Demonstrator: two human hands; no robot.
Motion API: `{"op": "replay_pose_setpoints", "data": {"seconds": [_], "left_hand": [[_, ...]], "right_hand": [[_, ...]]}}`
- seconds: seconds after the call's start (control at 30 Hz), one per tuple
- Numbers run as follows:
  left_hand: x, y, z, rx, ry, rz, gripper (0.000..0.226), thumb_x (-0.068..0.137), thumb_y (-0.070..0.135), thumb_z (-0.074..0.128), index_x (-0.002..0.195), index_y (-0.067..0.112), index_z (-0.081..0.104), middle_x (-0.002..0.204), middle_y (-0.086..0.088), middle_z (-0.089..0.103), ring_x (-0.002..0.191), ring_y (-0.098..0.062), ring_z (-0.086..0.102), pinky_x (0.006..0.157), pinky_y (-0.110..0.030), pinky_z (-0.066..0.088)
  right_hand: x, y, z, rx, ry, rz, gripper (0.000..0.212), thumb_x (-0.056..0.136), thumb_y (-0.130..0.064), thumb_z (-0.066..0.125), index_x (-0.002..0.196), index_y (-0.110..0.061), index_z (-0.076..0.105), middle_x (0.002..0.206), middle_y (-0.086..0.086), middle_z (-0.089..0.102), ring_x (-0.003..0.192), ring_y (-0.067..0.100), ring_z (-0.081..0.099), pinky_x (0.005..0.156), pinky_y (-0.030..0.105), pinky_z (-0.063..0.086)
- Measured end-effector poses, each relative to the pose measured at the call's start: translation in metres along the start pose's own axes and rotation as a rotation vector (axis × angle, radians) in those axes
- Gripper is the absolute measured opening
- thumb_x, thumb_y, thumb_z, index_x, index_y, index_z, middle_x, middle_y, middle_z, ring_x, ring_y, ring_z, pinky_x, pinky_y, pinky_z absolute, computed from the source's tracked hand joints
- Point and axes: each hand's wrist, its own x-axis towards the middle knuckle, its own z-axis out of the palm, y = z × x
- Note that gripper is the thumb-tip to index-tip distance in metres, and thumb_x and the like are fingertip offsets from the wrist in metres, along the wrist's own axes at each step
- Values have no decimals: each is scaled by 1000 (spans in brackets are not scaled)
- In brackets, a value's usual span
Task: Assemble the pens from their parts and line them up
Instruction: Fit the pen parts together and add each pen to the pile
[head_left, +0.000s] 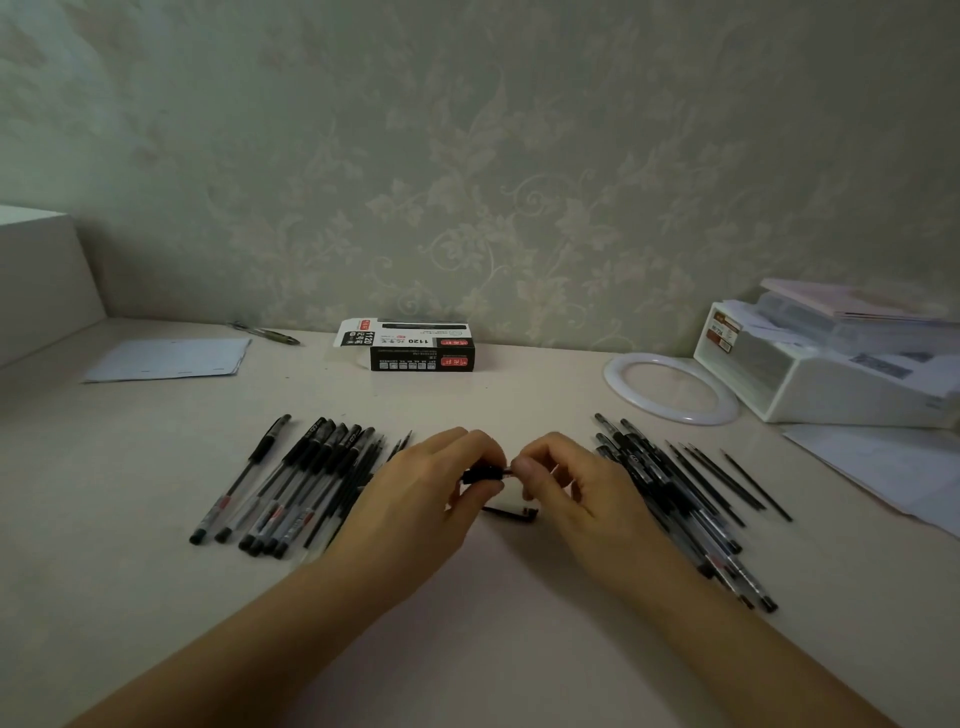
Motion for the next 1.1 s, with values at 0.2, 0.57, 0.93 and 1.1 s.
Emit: {"op": "replay_pose_setpoints", "data": {"seconds": [0.2,0.57,0.93,1.1], "left_hand": [[-3,-14,-1,58,-1,-122,3,92,30,57,93,27,58,87,14,58,72,-9,55,67,-34,50],[-3,-14,-1,25,-69,-110,3,91,27,59,92,29,61,86,15,56,75,-5,56,66,-26,50],[-2,-8,0,-38,-73,-121,9,92,29,60,96,23,65,83,15,63,78,0,57,66,-12,43],[-1,-9,-2,-7,-113,-102,10,93,26,59,96,25,68,79,13,62,73,-5,54,63,-18,41]], "right_hand": [[-2,16,1,-316,-84,97,28,81,-54,68,98,-32,63,99,-17,48,90,-3,46,74,11,37],[2,9,-6,52,31,122,13,90,-16,68,91,-28,70,88,-16,67,80,6,61,70,13,47],[-1,5,0,306,0,112,13,87,-2,69,96,-12,70,87,0,74,80,9,71,78,21,55],[1,6,2,349,-1,141,11,85,-1,72,93,-8,71,83,5,76,75,12,72,71,18,53]]}}
